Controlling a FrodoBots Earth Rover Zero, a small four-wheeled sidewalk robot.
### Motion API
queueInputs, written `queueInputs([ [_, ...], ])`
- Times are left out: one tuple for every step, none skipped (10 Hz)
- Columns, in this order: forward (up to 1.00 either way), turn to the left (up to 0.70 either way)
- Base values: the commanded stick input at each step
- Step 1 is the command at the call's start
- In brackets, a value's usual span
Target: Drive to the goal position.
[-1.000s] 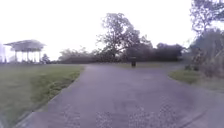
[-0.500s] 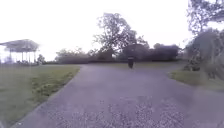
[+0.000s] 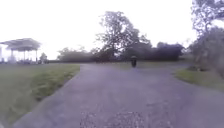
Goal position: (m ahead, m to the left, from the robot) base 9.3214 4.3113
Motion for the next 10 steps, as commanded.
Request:
queueInputs([
  [0.7,0.0],
  [0.7,0.0],
  [0.7,0.0],
  [0.7,0.0],
  [0.7,0.0],
  [0.7,0.0],
  [0.7,0.0],
  [0.7,0.0],
  [0.7,0.0],
  [0.7,0.0],
])
